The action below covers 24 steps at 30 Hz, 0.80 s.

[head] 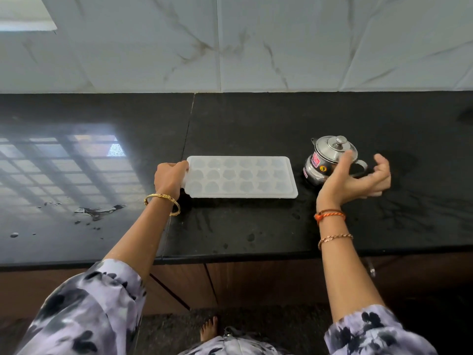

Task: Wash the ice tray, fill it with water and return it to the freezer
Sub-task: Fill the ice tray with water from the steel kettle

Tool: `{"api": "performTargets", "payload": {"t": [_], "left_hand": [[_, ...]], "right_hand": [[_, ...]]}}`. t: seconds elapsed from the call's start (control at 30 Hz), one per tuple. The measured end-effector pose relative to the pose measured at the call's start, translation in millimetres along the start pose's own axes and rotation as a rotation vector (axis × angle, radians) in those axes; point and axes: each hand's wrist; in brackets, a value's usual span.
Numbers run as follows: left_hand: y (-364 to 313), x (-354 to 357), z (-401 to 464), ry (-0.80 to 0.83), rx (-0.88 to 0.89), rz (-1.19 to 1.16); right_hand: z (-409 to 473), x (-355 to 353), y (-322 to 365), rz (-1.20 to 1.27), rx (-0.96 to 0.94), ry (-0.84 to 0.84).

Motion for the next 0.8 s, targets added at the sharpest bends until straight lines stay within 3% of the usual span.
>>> {"api": "performTargets", "payload": {"t": [0.1, 0.17, 0.23, 0.37, 0.47, 0.8], "left_hand": [[-0.2, 0.2, -0.1, 0.002, -0.003, -0.008], [-0.4, 0.0, -0.6, -0.004, -0.012, -0.012], [-0.5, -0.1, -0.4, -0.017, -0.022, -0.021], [1.9, 0.2, 2.1, 0.0, -0.009, -0.056], [3.5, -0.3, 3.6, 0.012, 0.02, -0.042], [0.5, 1.2, 0.4, 0.007, 0.034, -0.035]], "right_hand": [[-22.4, -4.7, 8.0, 0.114, -0.441, 0.229], [-34.0, -5.2, 10.9, 0.134, -0.509, 0.541], [-42.0, -3.4, 7.7, -0.052, -0.49, 0.802], [-43.9, 0.3, -2.6, -0.339, -0.426, 0.817], [-43.3, 3.1, -10.5, -0.443, -0.273, 0.929], [-35.1, 14.3, -17.2, -0.477, 0.062, 1.027]]}}
Point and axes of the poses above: each hand's wrist, its own z-axis towards the middle knuckle, its own x-axis out of the palm, y = z × x, and after that the axes turned 9 degrees about -x, right-handed
